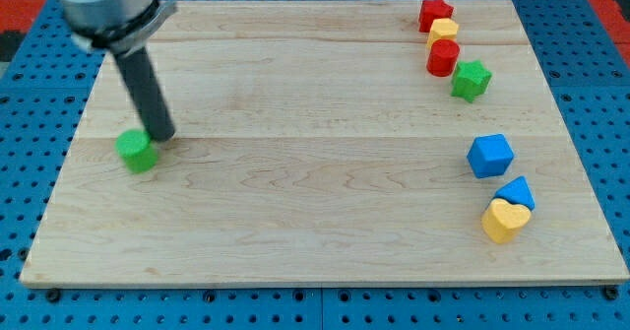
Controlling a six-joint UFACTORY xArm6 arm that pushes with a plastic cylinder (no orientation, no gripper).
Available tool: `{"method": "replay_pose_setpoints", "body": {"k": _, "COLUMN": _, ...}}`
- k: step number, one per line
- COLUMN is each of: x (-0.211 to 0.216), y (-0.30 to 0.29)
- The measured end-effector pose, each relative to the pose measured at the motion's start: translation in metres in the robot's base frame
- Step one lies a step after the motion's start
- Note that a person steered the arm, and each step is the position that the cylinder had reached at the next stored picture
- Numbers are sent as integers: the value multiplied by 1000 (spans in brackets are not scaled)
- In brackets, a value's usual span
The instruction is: Push the green star above the green circle
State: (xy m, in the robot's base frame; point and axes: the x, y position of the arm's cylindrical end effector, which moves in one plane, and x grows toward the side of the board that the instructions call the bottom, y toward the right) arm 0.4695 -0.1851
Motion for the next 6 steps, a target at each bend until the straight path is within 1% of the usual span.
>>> {"method": "replay_pose_setpoints", "body": {"k": 1, "x": 77, "y": -4}}
{"method": "replay_pose_setpoints", "body": {"k": 2, "x": 64, "y": 10}}
{"method": "replay_pose_setpoints", "body": {"k": 3, "x": -1, "y": 59}}
{"method": "replay_pose_setpoints", "body": {"k": 4, "x": -28, "y": 168}}
{"method": "replay_pose_setpoints", "body": {"k": 5, "x": -31, "y": 291}}
{"method": "replay_pose_setpoints", "body": {"k": 6, "x": -43, "y": 351}}
